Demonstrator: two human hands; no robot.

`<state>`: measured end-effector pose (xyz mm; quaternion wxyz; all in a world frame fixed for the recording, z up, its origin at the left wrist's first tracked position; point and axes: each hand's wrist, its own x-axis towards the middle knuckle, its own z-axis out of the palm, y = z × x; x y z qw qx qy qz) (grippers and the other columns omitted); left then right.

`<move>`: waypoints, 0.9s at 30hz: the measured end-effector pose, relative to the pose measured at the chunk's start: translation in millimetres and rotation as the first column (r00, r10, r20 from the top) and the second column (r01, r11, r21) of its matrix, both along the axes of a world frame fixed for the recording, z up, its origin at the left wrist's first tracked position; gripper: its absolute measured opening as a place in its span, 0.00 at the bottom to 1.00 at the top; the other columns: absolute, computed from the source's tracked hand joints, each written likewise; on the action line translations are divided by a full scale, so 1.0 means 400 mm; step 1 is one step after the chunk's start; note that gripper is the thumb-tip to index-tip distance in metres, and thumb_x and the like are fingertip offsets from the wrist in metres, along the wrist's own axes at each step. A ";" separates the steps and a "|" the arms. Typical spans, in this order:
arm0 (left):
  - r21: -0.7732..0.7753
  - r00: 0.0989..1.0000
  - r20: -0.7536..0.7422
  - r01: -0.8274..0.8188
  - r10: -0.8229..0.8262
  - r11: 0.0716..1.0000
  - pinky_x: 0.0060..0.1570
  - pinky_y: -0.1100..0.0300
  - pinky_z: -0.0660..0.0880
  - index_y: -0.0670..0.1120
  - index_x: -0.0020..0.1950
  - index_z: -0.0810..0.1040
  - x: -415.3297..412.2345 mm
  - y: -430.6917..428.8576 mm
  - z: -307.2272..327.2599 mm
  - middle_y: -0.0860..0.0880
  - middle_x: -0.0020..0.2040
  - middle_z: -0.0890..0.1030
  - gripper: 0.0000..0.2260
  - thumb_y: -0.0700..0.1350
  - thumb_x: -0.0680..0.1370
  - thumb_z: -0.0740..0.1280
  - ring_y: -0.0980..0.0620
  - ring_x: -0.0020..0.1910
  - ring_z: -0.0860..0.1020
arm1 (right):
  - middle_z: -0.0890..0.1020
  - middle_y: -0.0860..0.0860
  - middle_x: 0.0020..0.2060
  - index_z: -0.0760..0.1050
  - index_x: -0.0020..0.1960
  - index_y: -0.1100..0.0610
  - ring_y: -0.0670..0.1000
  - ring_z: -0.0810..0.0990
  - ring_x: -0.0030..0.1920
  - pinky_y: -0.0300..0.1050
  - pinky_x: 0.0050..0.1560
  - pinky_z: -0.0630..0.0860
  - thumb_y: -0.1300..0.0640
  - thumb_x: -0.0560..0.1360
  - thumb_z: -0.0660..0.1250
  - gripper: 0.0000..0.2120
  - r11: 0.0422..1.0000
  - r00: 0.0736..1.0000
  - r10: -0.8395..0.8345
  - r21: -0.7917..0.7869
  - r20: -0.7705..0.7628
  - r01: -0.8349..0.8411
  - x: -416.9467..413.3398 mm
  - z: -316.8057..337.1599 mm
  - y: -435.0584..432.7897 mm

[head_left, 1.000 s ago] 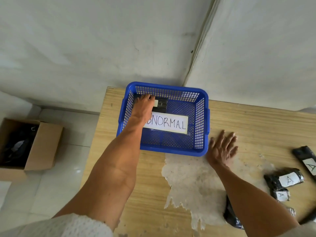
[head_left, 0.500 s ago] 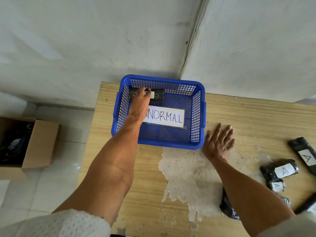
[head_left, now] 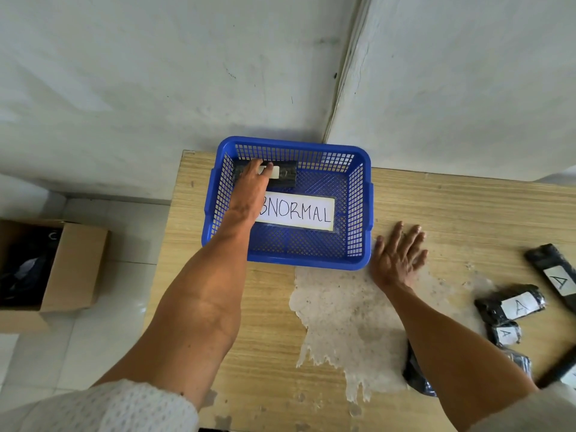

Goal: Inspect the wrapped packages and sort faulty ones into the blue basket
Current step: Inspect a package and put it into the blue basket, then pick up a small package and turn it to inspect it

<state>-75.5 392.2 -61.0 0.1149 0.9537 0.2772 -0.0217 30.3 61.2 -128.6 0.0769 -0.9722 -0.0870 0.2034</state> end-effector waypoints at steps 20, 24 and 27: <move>-0.053 0.998 0.061 0.039 -0.036 0.998 0.74 0.50 0.63 0.44 0.79 0.60 0.138 -0.313 0.187 0.39 0.79 0.59 0.31 0.36 0.78 0.67 0.41 0.78 0.59 | 0.50 0.55 0.82 0.52 0.82 0.49 0.58 0.50 0.81 0.62 0.77 0.56 0.43 0.84 0.55 0.29 0.976 0.949 0.217 0.068 -0.228 -0.207 0.077 0.205 -0.180; -0.083 0.981 0.135 0.148 -0.136 0.985 0.70 0.47 0.68 0.41 0.77 0.64 0.194 -0.519 0.235 0.38 0.75 0.64 0.29 0.33 0.76 0.65 0.40 0.74 0.64 | 0.61 0.60 0.79 0.60 0.80 0.54 0.61 0.58 0.79 0.60 0.74 0.62 0.44 0.84 0.58 0.28 0.986 0.980 0.128 0.124 -0.155 -0.110 0.093 0.252 -0.313; -0.130 0.975 0.111 0.206 -0.193 0.970 0.69 0.49 0.69 0.43 0.77 0.65 0.223 -0.710 0.237 0.40 0.76 0.63 0.28 0.35 0.78 0.65 0.42 0.74 0.65 | 0.67 0.61 0.76 0.65 0.78 0.55 0.61 0.63 0.76 0.57 0.71 0.65 0.47 0.83 0.60 0.25 0.986 0.993 0.073 0.159 -0.088 -0.058 0.113 0.283 -0.440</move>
